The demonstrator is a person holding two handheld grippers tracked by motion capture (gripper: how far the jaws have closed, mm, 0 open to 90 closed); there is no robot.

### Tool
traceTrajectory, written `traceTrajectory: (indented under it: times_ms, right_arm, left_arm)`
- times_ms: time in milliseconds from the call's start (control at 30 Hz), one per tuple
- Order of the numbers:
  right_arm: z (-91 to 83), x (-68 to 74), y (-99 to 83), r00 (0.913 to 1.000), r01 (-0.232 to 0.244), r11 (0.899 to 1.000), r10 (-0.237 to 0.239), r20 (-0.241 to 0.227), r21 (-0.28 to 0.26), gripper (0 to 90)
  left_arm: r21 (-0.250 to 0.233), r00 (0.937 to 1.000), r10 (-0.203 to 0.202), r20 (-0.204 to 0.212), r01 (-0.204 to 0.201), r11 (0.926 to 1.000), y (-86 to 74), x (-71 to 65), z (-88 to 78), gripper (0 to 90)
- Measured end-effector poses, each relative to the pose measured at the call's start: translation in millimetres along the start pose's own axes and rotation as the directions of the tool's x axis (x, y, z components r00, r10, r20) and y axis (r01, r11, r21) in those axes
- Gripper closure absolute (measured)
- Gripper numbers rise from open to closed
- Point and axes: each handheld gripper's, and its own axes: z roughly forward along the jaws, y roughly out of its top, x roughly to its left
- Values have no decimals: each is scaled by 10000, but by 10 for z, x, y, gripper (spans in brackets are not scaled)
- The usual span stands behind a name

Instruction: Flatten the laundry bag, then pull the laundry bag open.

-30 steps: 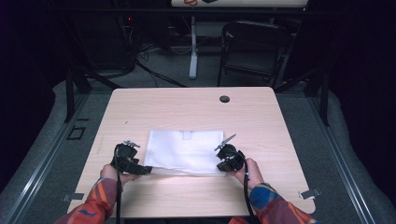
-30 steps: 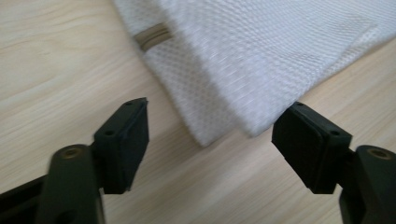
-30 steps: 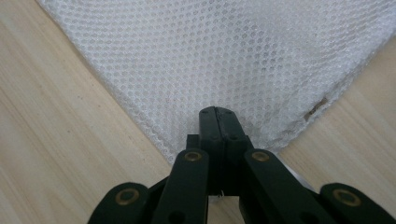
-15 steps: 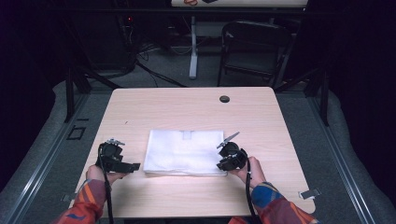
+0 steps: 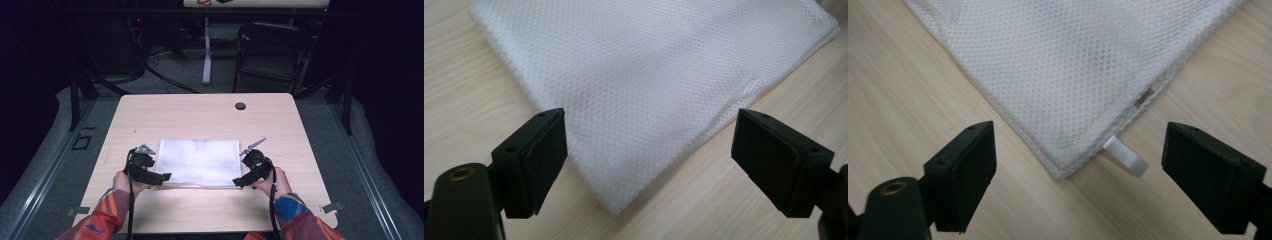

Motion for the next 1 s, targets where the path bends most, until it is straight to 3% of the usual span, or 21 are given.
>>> traceTrajectory:
  times_ms: [267,500,700,833,1000]
  right_arm:
    - [-41,-10,-17,9999,116,9999,-116,9,-66,140]
    - [-24,-24,-10,10000,75,9999,-75,-30,-104,160]
    - [-35,-54,-21,10000,17,10000,-17,-90,-59,183]
    - [-44,-51,-19,9999,-52,9999,50,-149,-165,188]
    - [-27,-41,-10,9998,-51,9999,48,-201,-156,198]
  left_arm:
    - [135,9976,658,230,-661,9977,124,-174,170,151]
    - [395,9912,1193,574,-1217,9918,248,-319,358,160]
    - [994,9824,1671,837,-1751,9795,311,-460,571,173]
    - [1103,9757,1939,1015,-2048,9726,330,-521,653,201]
    - [1164,9690,2221,1079,-2342,9652,310,-564,706,305]
